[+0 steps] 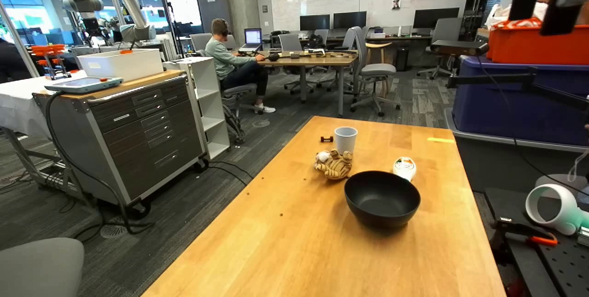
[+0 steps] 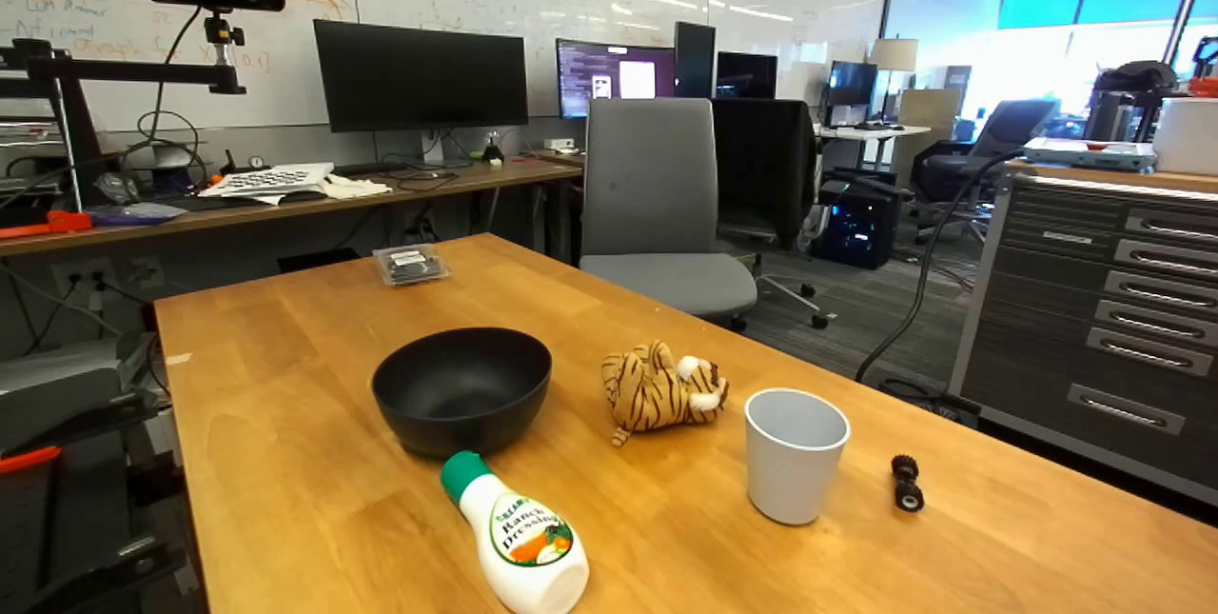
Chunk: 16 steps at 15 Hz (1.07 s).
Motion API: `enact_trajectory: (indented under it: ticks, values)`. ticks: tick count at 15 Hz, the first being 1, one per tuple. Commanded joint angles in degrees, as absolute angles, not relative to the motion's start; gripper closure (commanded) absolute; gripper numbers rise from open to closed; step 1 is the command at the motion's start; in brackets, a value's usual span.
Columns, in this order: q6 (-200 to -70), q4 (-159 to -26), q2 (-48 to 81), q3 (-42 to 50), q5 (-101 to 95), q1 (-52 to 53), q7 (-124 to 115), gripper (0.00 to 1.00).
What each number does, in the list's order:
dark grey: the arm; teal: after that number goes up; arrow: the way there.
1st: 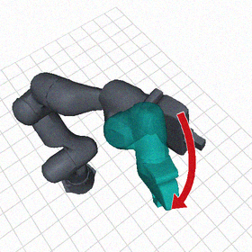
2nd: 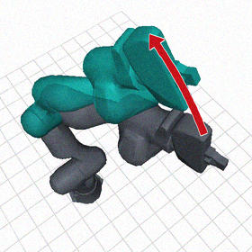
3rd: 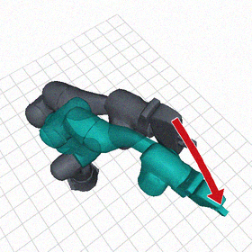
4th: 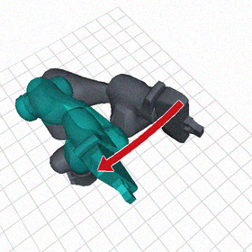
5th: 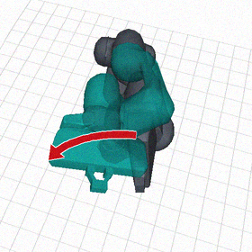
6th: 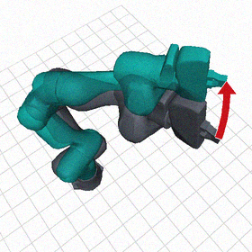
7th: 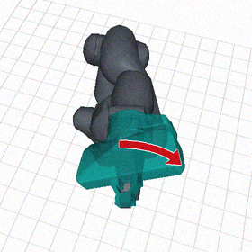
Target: Put the tiger plush in the bowl
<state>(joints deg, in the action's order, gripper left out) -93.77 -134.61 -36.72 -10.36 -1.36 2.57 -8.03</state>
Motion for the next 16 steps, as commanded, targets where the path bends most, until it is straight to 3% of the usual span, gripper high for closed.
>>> enact_trajectory:
  ticks: [1, 8, 16]
  values:
    - [-106.80, -137.81, -37.15, -10.32, -1.74, 2.40, -12.73, 0.00]
    - [-126.88, -135.94, -29.44, -10.99, -6.95, -4.31, -23.58, 0.00]
    - [-126.29, -125.83, -14.92, -9.54, -15.51, -11.04, -34.47, 0.00]
